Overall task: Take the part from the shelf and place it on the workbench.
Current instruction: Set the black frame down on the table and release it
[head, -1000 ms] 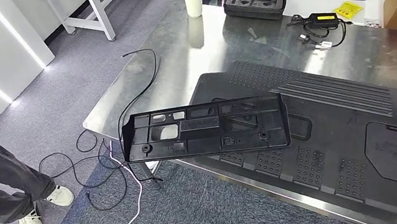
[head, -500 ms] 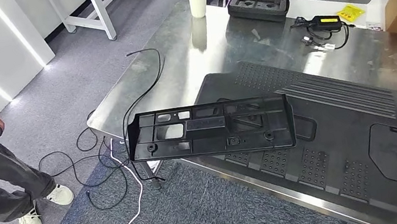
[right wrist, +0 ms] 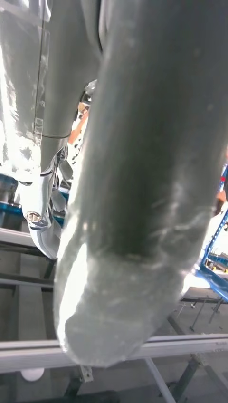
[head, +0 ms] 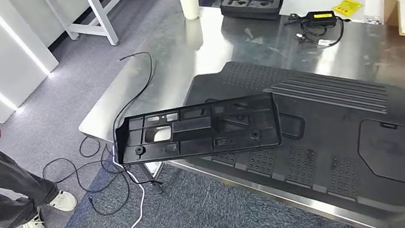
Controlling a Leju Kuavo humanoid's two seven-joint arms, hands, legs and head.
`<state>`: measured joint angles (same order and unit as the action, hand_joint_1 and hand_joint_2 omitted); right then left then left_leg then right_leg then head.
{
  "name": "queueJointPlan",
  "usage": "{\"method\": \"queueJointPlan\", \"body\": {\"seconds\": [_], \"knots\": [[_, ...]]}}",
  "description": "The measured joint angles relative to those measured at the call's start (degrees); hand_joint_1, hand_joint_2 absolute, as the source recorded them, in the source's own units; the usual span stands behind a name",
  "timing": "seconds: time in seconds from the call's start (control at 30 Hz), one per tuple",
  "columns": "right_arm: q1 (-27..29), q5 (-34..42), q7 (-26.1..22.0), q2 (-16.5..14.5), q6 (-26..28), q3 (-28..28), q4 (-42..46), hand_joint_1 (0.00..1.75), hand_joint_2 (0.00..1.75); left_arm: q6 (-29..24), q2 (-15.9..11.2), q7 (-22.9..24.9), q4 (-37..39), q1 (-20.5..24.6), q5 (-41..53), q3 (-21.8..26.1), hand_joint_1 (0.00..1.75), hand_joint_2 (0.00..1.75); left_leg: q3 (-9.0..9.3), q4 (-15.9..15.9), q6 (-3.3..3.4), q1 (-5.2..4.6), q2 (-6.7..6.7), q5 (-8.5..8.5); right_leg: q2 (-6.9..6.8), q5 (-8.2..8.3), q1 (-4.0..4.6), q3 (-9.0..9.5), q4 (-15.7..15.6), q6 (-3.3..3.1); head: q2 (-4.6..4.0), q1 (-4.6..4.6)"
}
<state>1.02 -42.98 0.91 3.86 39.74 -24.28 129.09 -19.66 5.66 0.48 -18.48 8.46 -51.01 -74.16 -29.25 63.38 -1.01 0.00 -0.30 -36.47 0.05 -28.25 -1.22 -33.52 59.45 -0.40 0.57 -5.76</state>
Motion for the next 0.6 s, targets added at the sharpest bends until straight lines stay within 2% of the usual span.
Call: {"method": "queueJointPlan", "body": {"seconds": [0.07,0.1,0.13,0.17,0.23,0.27,0.33,0.4,0.43,0.47,0.5,0.57,0.6], "knots": [[0.0,0.1,-0.2,0.0,0.0,0.0,0.0,0.0,0.0,0.1,0.0,-0.2,-0.1,0.3,0.0,0.0,0.0,1.75,-3.0,7.5,-0.12,-0.01,0.01,-3.77,-0.27,0.22,0.34,-0.41,0.0,-0.49,0.0,-0.14],[0.0,0.1,-0.4,0.0,0.0,0.0,0.0,0.0,0.0,0.2,0.0,-0.2,-0.1,0.5,-0.1,0.0,0.0,1.75,-3.9,10.1,-0.05,-0.02,0.01,-4.49,-0.38,0.33,0.54,-0.58,0.0,-0.66,0.0,-0.15],[0.0,0.2,-0.5,0.0,0.0,0.0,0.0,0.0,0.0,0.3,0.0,-0.2,-0.1,0.5,-0.1,0.0,0.0,1.75,-3.89,10.6,0.15,-0.06,0.01,-4.05,-0.44,0.44,0.73,-0.71,0.0,-0.81,0.0,-0.15],[0.0,0.2,-0.6,0.0,0.0,0.0,0.0,0.0,0.0,0.3,0.0,-0.2,-0.1,0.5,-0.1,0.0,0.0,1.75,-2.83,8.9,0.49,-0.14,0.01,-2.5,-0.46,0.54,0.9,-0.76,0.0,-0.91,0.0,-0.15],[-0.1,0.7,-0.7,0.0,0.0,0.0,0.0,0.0,0.0,0.4,0.0,-0.2,-0.2,0.2,-0.2,0.0,0.0,1.75,0.97,1.2,1.48,-0.53,0.0,1.46,-0.44,0.78,1.12,-0.8,0.1,-0.89,0.0,-0.12],[-0.1,0.9,-0.7,0.0,0.0,0.0,0.0,0.0,0.0,0.4,0.0,-0.2,-0.2,0.1,-0.2,0.0,0.0,1.75,2.54,-2.4,1.82,-0.76,0.01,2.82,-0.43,0.99,1.15,-0.88,0.1,-0.71,0.0,-0.12],[-0.2,1.4,-0.9,0.0,0.0,0.0,0.0,0.0,0.0,0.4,0.0,-0.2,-0.2,0.0,-0.3,0.0,0.0,1.75,3.61,-5.9,2.14,-1.18,0.02,3.63,-0.47,1.58,1.01,-1.18,0.1,-0.17,0.0,-0.26],[-0.3,1.6,-0.8,0.1,0.0,0.0,0.0,0.0,0.0,0.3,0.0,-0.1,-0.2,-0.1,-0.6,0.0,0.0,1.75,3.45,-6.7,2.32,-1.18,0.08,4.27,-0.54,1.98,0.84,-1.44,0.1,0.39,0.0,-0.41],[-0.4,1.7,-0.6,0.2,0.0,0.0,0.0,0.0,0.0,0.3,0.0,-0.1,-0.3,0.0,-0.7,0.0,0.0,1.75,3.35,-7.2,2.55,-1.04,0.19,4.71,-0.48,1.49,0.82,-1.69,0.6,0.63,0.0,-0.39],[-0.4,1.9,-0.3,0.3,0.0,0.0,0.0,0.0,0.0,0.3,0.0,0.0,-0.5,0.0,-0.8,-0.1,0.0,1.75,3.13,-7.7,2.86,-0.9,0.31,5.24,-0.38,0.24,0.82,-2.21,1.8,0.88,0.0,-0.33],[-0.3,2.2,0.2,0.6,0.0,-0.1,0.0,0.0,0.0,0.2,0.0,0.0,-0.6,0.0,-0.7,-0.1,0.0,1.75,2.81,-8.0,3.13,-0.74,0.46,5.78,-0.27,-1.8,0.78,-3.08,4.2,1.12,0.0,-0.27],[-0.1,2.8,1.4,1.3,0.0,-0.4,0.0,0.0,0.0,0.2,-0.1,0.1,-0.9,0.0,-0.6,-0.1,0.0,1.75,1.79,-7.8,3.39,-0.79,0.62,6.42,-0.14,-6.33,0.58,-5.32,10.9,1.63,0.0,-0.21],[0.0,3.0,1.9,1.7,0.0,-0.6,0.0,0.0,0.0,0.1,-0.1,0.1,-1.0,0.1,-0.6,-0.2,0.0,1.75,1.27,-7.6,3.35,-0.8,0.67,6.65,-0.15,-7.57,0.45,-5.99,13.8,1.87,0.0,-0.22]]}}
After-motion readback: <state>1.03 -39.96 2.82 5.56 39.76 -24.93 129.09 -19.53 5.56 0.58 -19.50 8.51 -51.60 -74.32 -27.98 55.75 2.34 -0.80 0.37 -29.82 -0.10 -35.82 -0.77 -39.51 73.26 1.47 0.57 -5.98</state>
